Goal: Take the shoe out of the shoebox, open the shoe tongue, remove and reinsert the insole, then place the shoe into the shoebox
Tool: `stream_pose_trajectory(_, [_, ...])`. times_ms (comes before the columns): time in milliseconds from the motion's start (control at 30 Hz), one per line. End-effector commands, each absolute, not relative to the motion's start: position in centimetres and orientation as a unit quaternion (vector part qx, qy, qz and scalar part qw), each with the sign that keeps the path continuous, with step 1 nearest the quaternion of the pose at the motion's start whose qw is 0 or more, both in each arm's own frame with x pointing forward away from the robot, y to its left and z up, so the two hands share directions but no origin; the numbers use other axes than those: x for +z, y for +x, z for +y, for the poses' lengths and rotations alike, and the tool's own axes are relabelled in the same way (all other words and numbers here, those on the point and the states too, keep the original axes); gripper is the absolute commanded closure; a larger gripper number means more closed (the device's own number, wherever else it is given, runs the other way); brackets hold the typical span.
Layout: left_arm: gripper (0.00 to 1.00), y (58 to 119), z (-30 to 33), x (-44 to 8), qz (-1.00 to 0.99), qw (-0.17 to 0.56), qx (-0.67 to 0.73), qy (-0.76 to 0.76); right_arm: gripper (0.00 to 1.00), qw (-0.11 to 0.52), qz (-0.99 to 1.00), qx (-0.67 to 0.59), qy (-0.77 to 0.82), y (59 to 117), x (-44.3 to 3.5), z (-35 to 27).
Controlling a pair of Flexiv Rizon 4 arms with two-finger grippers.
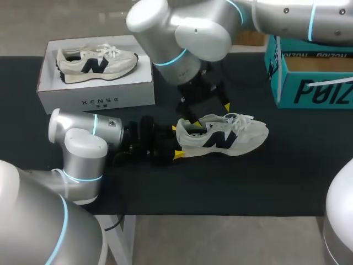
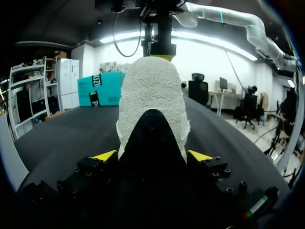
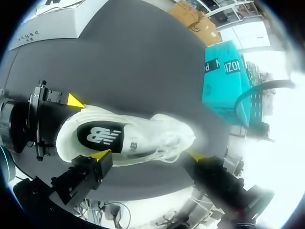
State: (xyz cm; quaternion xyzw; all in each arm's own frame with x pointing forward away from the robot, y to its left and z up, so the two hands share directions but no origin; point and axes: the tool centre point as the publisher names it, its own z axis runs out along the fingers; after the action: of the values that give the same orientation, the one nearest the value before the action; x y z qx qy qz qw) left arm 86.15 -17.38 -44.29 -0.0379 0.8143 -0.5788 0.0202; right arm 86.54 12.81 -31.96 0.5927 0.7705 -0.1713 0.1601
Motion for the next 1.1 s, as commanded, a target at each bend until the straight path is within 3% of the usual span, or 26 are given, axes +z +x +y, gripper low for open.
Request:
stream_pose_trajectory(33, [1.0,86.2,-17.6,-44.7,0.816,0.018,-0.577,-0.037,0.0,0.164,0.769,-0.18,0.591,86.6,-33.0,13.1])
stream_pose_trajectory(1100, [1.0,86.2,-17.6,-44.7,0.816,0.018,-0.577,-0.037,0.0,0.205,0.735,-0.219,0.607,87.0,-35.8,12.4])
